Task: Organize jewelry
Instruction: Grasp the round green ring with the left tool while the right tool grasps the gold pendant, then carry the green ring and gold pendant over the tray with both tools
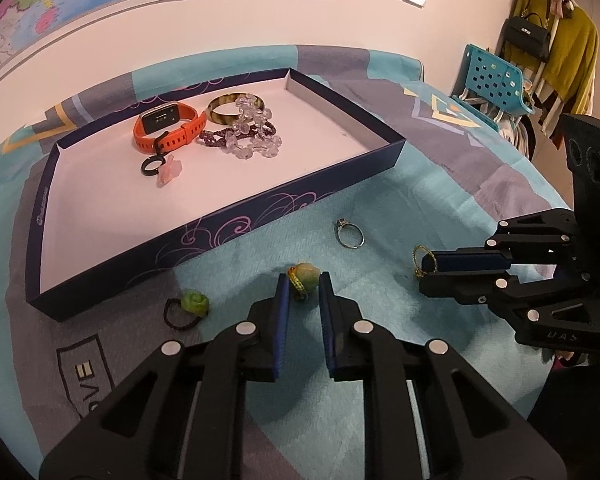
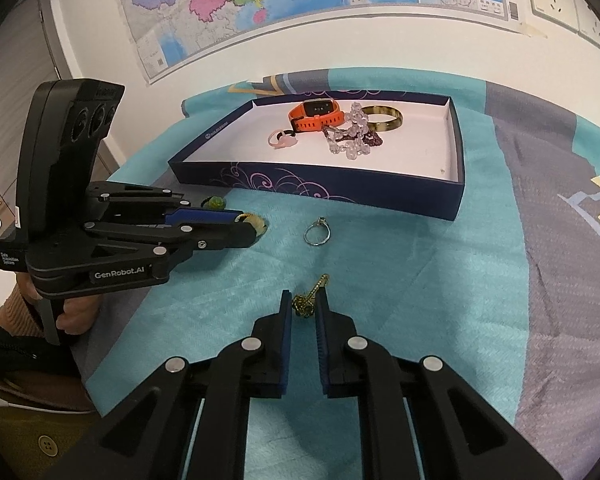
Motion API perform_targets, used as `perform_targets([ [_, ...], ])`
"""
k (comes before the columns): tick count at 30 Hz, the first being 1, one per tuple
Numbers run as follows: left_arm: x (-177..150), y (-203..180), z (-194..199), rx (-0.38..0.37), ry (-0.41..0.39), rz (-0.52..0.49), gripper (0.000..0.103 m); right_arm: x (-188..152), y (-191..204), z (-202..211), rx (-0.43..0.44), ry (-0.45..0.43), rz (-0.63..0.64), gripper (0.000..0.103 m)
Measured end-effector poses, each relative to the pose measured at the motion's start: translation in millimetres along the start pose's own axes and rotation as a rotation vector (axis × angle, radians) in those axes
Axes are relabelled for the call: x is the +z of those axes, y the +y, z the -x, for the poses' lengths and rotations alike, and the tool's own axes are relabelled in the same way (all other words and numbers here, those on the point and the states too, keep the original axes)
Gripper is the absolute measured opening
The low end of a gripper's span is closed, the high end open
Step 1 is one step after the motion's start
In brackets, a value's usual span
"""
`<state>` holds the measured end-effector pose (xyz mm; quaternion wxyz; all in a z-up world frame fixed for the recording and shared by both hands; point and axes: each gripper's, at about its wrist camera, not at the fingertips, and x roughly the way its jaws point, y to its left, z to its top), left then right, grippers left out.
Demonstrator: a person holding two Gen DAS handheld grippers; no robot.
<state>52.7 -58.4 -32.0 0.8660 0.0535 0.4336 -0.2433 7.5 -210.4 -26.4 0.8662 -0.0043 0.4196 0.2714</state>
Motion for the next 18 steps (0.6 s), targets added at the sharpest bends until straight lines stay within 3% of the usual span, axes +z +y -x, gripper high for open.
perform_targets([
  [18, 1, 10, 31, 0.001, -0.077, 0.037, 0.015, 21, 6, 8, 0.006, -0.06, 0.031, 0.01],
])
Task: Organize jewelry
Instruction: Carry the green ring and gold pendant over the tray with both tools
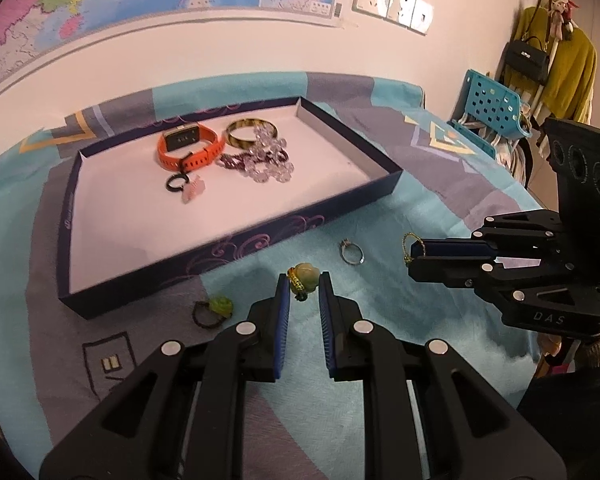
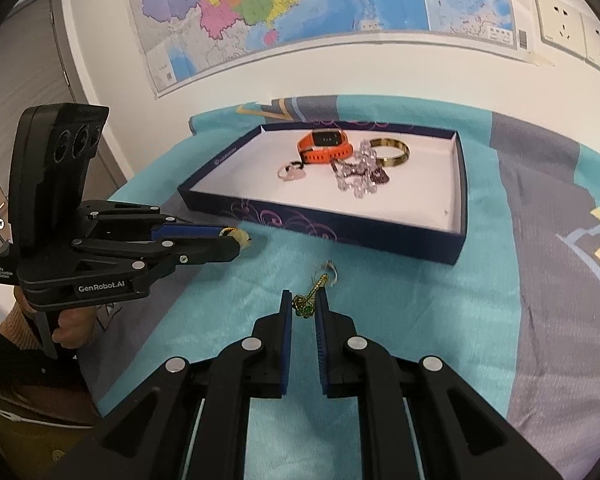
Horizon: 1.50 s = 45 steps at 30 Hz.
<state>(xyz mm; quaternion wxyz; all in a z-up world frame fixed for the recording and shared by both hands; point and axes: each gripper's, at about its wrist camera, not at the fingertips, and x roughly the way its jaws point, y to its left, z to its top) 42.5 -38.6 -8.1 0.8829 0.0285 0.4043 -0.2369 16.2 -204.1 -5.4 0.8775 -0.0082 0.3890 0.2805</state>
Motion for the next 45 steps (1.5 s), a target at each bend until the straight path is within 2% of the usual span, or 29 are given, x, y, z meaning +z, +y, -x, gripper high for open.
perform_targets([
  [17, 25, 24, 14, 0.057, -0.066, 0.026, 0.015, 44, -1, -9, -0.007, -0.063, 0.043, 0.01],
  [30, 41, 39, -1, 0.079, -0.053, 0.046, 0.015, 71, -12, -30, -0.04, -0.061, 0.065, 0.01],
  [45, 51, 53, -24, 0.091, -0.016, 0.066, 0.015, 81, -18, -60, -0.054, -0.009, 0.066, 0.01],
])
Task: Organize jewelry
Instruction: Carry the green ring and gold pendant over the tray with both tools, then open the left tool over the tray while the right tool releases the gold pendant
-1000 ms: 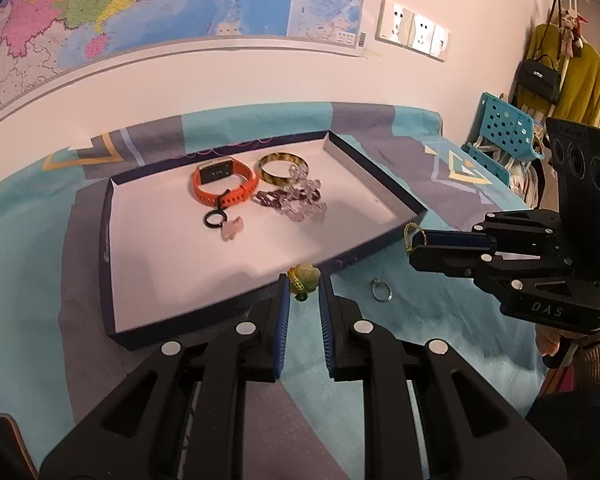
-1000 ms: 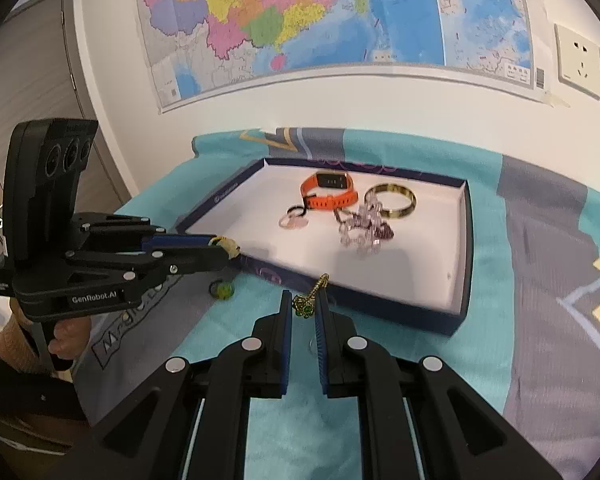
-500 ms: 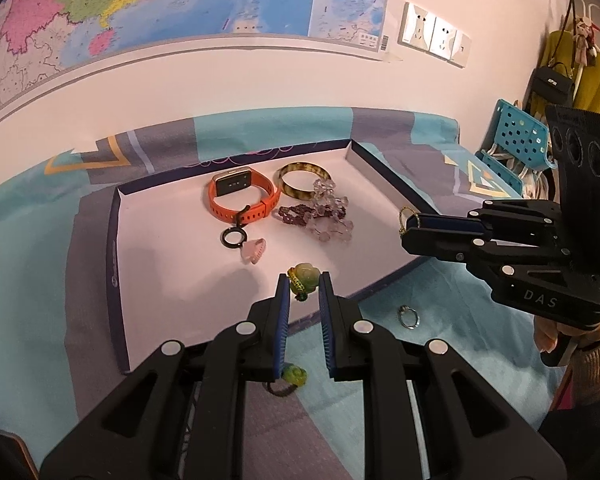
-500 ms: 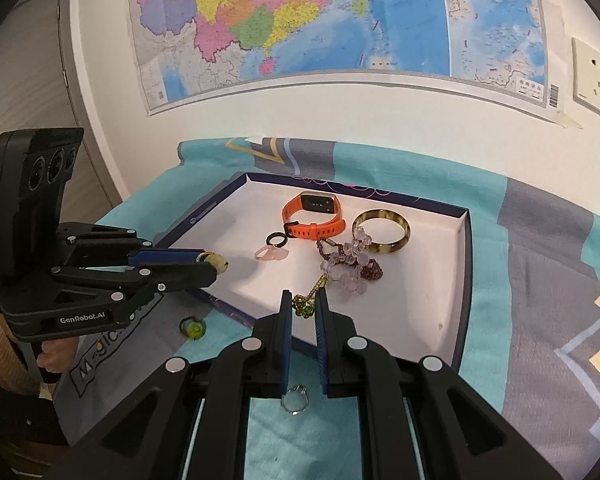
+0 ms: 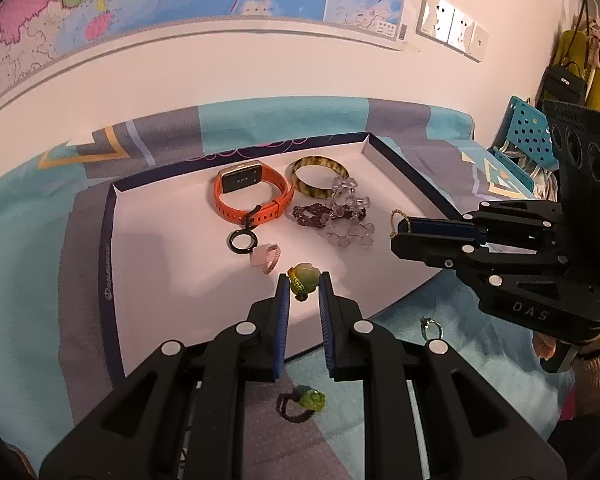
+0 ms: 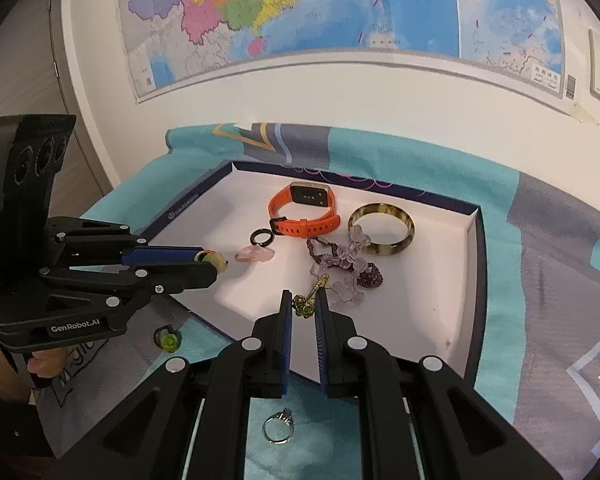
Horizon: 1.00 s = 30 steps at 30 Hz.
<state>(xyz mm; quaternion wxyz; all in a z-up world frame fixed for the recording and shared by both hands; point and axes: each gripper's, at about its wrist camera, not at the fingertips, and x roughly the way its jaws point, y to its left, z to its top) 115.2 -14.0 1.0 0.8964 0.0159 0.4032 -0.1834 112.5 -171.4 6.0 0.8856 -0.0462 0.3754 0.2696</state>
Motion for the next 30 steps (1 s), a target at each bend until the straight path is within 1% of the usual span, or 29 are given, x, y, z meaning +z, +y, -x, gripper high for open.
perform_targets([
  [13, 6, 5, -20, 0.014, 0.035, 0.007, 0.015, 4, -4, -18, -0.013, 0.033, 0.0, 0.01],
  [30, 8, 15, -39, 0.003, 0.082, 0.043, 0.015, 5, -2, -36, -0.046, 0.072, 0.01, 0.01],
])
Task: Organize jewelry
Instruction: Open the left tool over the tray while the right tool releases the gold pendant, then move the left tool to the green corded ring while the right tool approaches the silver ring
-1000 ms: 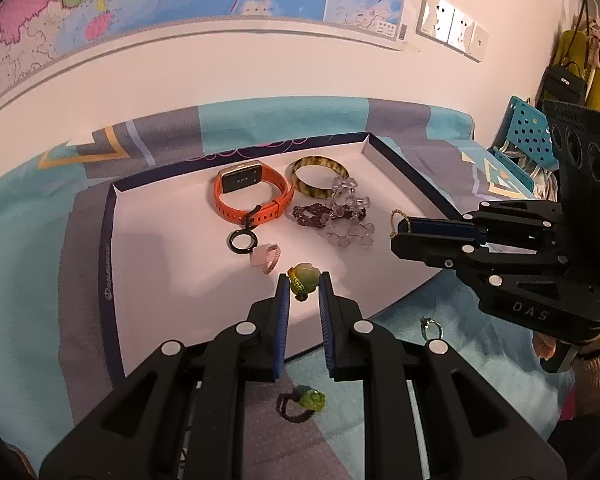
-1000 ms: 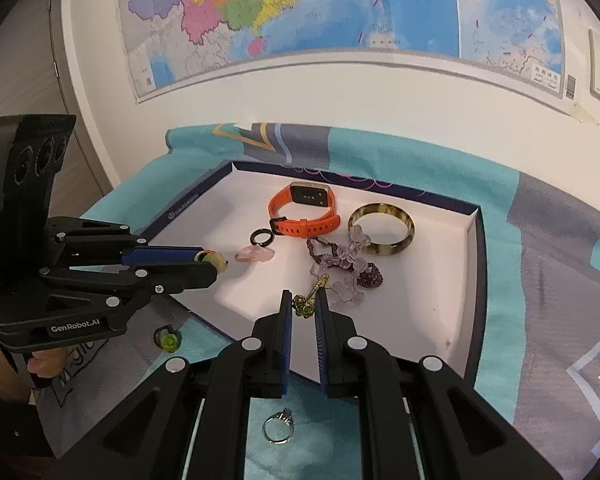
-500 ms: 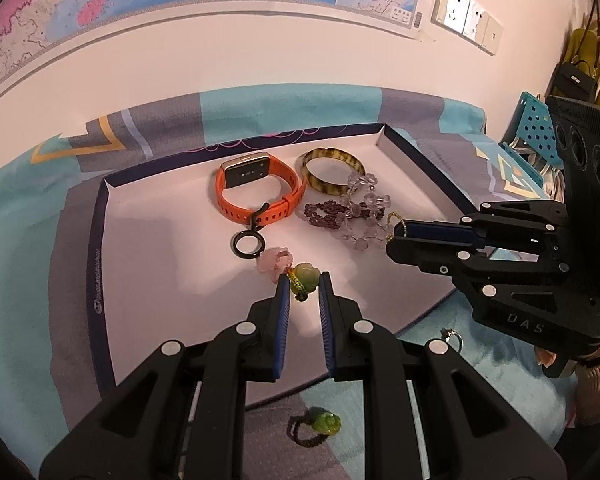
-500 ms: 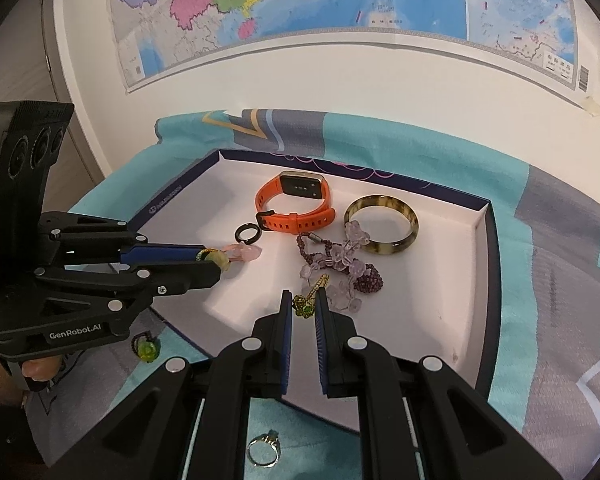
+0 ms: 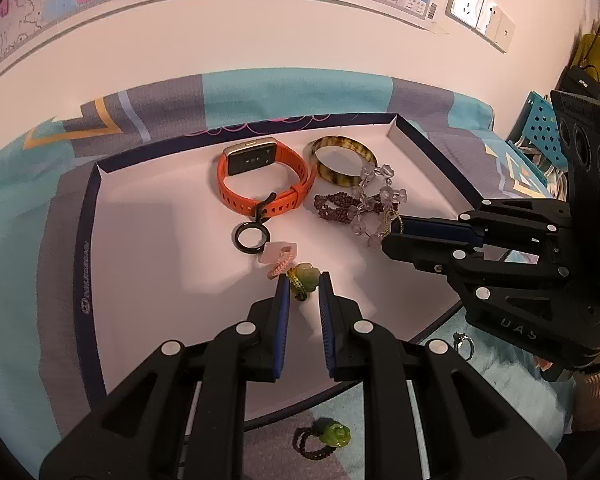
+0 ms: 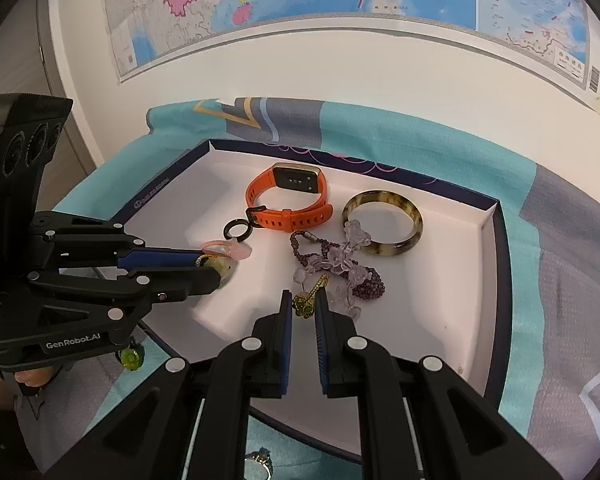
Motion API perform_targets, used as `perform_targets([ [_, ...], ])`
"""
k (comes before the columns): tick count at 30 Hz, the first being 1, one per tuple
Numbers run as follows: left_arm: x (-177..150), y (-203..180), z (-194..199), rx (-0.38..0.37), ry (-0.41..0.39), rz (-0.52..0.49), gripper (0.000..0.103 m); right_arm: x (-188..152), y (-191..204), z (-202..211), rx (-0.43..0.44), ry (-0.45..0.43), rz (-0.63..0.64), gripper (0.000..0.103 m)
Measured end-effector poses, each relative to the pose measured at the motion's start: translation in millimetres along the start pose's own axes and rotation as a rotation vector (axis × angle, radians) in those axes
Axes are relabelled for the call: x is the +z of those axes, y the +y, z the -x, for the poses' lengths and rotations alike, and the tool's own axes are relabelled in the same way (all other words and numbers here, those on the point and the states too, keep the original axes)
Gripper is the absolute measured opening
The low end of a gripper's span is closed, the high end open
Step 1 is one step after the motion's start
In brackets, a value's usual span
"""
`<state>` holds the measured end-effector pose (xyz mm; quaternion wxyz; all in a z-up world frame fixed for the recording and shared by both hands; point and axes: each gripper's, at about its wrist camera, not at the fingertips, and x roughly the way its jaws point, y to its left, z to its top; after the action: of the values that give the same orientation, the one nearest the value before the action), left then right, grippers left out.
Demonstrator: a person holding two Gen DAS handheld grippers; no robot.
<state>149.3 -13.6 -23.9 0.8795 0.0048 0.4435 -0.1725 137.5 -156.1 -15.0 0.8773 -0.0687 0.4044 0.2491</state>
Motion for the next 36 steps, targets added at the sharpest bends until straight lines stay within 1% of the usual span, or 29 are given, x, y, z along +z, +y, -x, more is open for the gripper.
perform_targets([
  [5, 1, 0, -2, -0.002, 0.004, 0.004, 0.015, 1, 0, -3, -0.003, 0.005, 0.0, 0.01],
  [12, 1, 2, 2, -0.001, -0.011, 0.01, 0.015, 2, -3, -2, 0.001, -0.009, -0.014, 0.011],
  [15, 1, 2, 7, 0.01, -0.024, 0.01, 0.018, 1, -3, -1, 0.009, -0.015, -0.02, 0.011],
  [17, 0, 1, 12, 0.022, -0.038, 0.005, 0.025, 0, -4, 1, 0.01, -0.021, -0.025, 0.012],
  [19, -1, 1, 18, 0.03, -0.052, 0.002, 0.027, -1, -5, 5, 0.014, -0.028, -0.033, 0.013],
  [24, -9, 1, 39, 0.037, -0.092, -0.012, 0.028, -6, -8, 20, 0.034, -0.056, -0.058, 0.022],
  [28, -21, 3, 57, 0.031, -0.117, -0.023, 0.031, -10, -5, 34, 0.054, -0.077, -0.06, 0.025],
  [30, -28, 3, 65, 0.022, -0.127, -0.031, 0.032, -15, -3, 43, 0.066, -0.089, -0.061, 0.032],
  [31, -34, 2, 70, 0.016, -0.131, -0.039, 0.033, -17, -2, 47, 0.069, -0.093, -0.059, 0.033],
  [34, -48, -2, 78, 0.004, -0.131, -0.064, 0.034, -23, 2, 57, 0.082, -0.104, -0.06, 0.036],
  [36, -56, -6, 83, 0.009, -0.131, -0.082, 0.035, -29, 6, 62, 0.093, -0.106, -0.053, 0.036],
])
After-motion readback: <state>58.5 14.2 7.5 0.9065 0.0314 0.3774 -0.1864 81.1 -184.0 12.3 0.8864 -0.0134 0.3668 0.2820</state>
